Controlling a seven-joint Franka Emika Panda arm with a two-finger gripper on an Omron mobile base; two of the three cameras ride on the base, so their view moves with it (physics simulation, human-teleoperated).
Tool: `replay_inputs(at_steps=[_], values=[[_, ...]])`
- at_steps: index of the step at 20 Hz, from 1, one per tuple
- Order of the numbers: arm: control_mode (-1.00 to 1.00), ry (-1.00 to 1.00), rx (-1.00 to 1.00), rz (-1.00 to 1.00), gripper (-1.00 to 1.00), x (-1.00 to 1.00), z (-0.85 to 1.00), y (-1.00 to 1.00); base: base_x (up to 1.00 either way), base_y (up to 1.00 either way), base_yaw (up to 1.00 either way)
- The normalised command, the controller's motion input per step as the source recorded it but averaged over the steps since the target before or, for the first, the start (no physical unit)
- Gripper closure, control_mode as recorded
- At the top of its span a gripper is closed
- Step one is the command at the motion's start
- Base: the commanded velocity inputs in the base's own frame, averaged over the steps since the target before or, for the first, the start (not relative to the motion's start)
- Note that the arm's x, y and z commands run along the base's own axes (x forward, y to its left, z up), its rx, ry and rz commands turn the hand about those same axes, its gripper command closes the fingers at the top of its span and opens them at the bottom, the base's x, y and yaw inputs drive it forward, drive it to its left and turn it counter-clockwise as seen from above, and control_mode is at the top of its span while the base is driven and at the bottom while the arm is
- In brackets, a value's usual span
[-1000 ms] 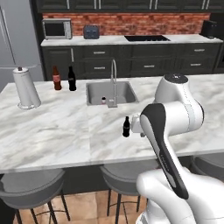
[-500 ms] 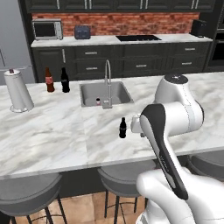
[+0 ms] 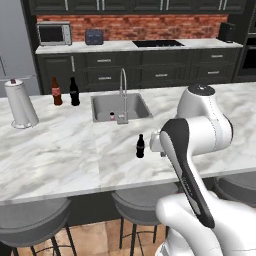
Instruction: Place the large bottle from the dining counter next to the other large bottle outside the sink, and place the small bottle from the dining counter next to the other small bottle inside the sink.
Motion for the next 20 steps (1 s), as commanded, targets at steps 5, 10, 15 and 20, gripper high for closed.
replay_inputs(at_steps=[5,10,15,20], values=[[-1.0,0.0,0.0,0.0,-1.0,0.0,0.0,0.0,0.0,0.0,0.0],[-1.0,0.0,-0.01,0.01,-1.0,0.19,0.01,0.01,0.0,0.0,0.0],[-1.0,0.01,-0.02,0.09,-1.0,0.48,0.01,-0.04,0.0,0.0,0.0],[-1.0,0.05,0.0,0.18,-1.0,0.67,0.04,-0.42,0.0,0.0,0.0]])
